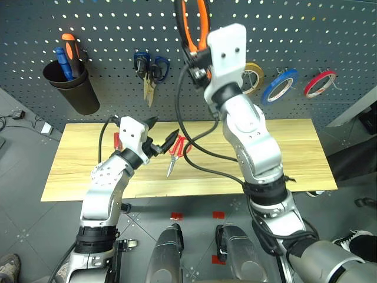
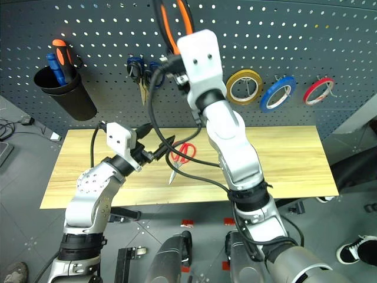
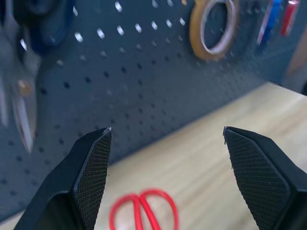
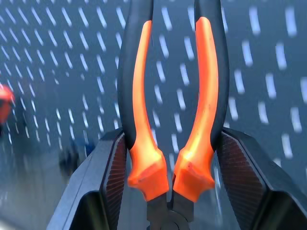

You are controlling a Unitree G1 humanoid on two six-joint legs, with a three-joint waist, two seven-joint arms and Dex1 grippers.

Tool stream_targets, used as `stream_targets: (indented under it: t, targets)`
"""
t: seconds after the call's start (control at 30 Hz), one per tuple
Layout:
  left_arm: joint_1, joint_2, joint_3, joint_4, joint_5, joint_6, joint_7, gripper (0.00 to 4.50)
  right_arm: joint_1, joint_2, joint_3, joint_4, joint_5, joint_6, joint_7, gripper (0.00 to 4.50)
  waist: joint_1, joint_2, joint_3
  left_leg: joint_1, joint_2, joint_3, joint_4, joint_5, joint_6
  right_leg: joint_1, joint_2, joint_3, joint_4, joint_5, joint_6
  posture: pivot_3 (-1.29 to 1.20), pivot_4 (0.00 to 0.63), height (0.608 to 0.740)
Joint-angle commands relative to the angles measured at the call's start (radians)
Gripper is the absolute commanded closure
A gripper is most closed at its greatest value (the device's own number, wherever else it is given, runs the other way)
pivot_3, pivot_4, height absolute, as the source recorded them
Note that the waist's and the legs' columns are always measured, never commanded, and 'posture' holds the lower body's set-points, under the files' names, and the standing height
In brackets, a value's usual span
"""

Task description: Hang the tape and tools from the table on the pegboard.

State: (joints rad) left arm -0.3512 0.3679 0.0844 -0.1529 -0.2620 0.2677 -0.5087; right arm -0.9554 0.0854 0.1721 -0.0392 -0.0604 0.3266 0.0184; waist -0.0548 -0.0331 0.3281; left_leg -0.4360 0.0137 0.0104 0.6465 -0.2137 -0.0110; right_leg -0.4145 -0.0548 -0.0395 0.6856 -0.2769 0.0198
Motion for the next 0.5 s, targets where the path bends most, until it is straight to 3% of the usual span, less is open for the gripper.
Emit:
stream_targets:
  t: [0.03,0.3,0.5]
  targets:
    - [-0.032,-0.005,-0.016,-0.042,0.01,0.025,0.028,0.59,-0.068,-0.006,-0.039,0.116,-0.004,-0.176,-0.01,1.99,0.001,0.0,0.0,0.0,0.0,0.0,0.0,0.0,0.0,0.0,0.0,0.0,0.0,0.0,0.0,-0.06,0.295,0.74]
    - [-0.132,-0.026,-0.063,0.004,0.023,0.07,0.044,0.59,-0.232,-0.072,-0.051,0.528,-0.05,-0.56,-0.012,1.99,0.011,0.0,0.0,0.0,0.0,0.002,-0.001,0.002,-0.003,0.0,0.0,0.001,-0.004,0.0,0.0,-0.01,0.309,0.74]
    - [-0.177,-0.058,-0.071,0.029,0.027,0.069,0.06,0.59,-0.316,-0.089,-0.076,0.704,-0.05,-0.682,-0.029,1.99,0.013,0.0,0.0,0.0,0.001,0.003,-0.002,0.002,-0.003,0.0,0.0,0.001,-0.005,0.0,0.0,-0.01,0.318,0.74]
